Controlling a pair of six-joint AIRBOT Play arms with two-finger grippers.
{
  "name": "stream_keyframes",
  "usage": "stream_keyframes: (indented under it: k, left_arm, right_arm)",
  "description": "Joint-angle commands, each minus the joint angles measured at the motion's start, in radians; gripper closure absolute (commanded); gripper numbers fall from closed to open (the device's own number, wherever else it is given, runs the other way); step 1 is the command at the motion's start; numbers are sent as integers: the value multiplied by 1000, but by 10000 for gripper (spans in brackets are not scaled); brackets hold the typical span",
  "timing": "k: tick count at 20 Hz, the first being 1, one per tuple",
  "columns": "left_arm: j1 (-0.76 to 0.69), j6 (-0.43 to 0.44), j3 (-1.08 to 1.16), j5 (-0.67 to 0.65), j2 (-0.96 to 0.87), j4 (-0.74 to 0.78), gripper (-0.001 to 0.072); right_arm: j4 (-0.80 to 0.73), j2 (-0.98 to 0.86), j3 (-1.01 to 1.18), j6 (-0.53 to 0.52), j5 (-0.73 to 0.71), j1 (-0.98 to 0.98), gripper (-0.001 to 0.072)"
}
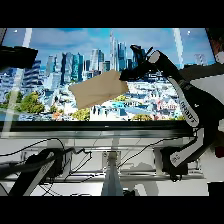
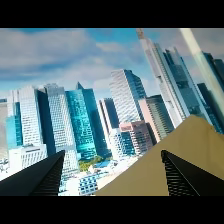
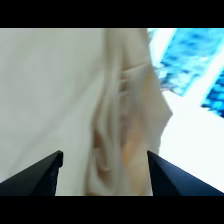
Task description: Fold the clothes and pants, and hang the long-sleeved shirts on hangers.
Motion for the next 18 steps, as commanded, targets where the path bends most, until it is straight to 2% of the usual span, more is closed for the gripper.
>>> stream_keyframes:
  k: [1,3,5,9,11,13,14,16,17,18]
  left_arm:
    - [5,-1,0,-1,3,3,20]
    - [3,-1,0,-1,0,-1,19]
    - [3,-1,0,-1,-5,-2,20]
    - [3,-1,0,-1,-15,-4,19]
    - [3,-1,0,-1,-18,-4,19]
    - [3,-10,0,-1,-19,-4,19]
    - [3,-20,0,-1,-20,-4,19]
    - [3,-20,0,-1,-20,-4,20]
    - [3,-20,0,-2,-20,-4,19]
    - [3,-19,0,-4,-20,-3,19]
  right_arm:
    - [14,-38,2,84,-23,-55,127]
    - [119,-87,2,69,50,-86,127]
    - [256,-145,2,-4,146,-98,127]
    - [537,-244,2,-76,256,-76,127]
    - [605,-256,2,-113,266,-45,141]
    - [605,-256,2,-154,261,-5,173]
    - [598,-256,2,-187,241,19,283]
    - [600,-254,2,-198,193,57,596]
    - [600,-253,4,-198,178,69,689]
    - [599,-253,13,-198,176,77,698]
